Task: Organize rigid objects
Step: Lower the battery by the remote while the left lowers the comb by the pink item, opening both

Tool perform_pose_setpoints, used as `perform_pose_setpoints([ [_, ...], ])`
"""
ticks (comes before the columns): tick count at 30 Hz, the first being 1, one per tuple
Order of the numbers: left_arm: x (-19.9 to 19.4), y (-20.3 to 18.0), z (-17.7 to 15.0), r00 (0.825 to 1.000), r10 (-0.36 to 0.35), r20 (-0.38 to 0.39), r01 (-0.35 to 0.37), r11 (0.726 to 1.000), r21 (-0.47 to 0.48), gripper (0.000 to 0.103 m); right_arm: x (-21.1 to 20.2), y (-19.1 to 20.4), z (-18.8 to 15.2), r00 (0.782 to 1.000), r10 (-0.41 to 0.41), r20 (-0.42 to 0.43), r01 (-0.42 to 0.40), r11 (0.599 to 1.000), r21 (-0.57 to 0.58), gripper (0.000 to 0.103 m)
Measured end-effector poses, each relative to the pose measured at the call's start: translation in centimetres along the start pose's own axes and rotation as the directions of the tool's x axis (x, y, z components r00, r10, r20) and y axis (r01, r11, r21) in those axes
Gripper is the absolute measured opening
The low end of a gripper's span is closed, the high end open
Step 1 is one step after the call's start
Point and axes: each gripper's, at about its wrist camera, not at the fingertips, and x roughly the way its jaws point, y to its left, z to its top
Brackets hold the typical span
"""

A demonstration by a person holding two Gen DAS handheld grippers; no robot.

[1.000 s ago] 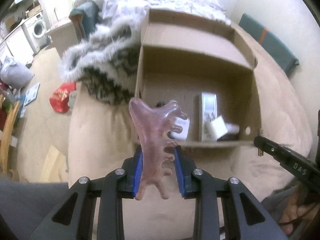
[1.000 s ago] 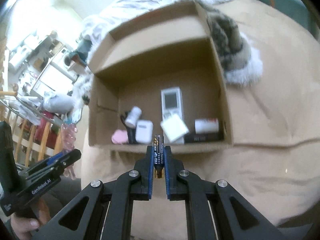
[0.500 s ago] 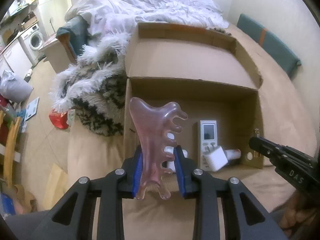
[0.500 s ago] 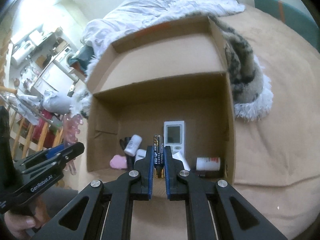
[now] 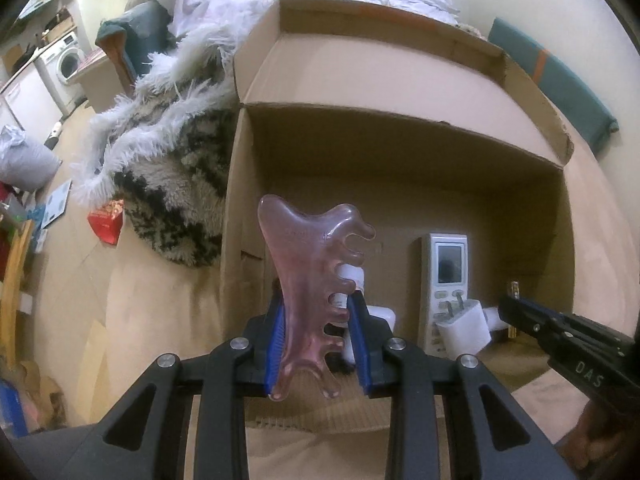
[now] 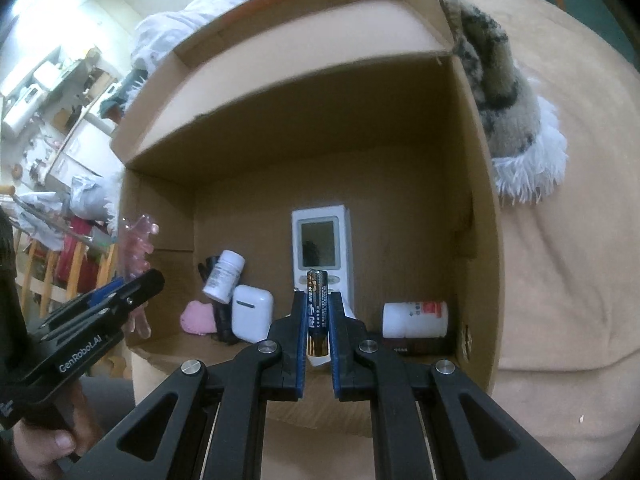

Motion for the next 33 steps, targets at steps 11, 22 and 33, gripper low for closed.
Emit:
perform_pose_setpoints([
  [11, 1.2, -0.5, -0.4, 1.0, -0.018, 0.002, 0.018, 1.0, 0.018, 0.027, 1.8, -0.1, 0.5, 0.999, -0.034, -0.034, 0.035, 0.999, 0.026, 0.011],
  [22, 2.1, -1.2, -1.3, 1.0, -0.001, -0.014, 0.001, 0.999, 0.049, 0.027, 2.3, 0.1, 0.6, 0.999, -0.031, -0.042, 0.032, 0.999, 0.027, 0.011],
  [33, 1.5, -1.4, -1.2, 1.0, -0.003, -0.023, 0.004, 0.999, 0.052, 0.048, 1.8, -0.2, 0.9, 1.0, -0.005, -0.02, 0.006, 0.999, 0.047, 0.013],
])
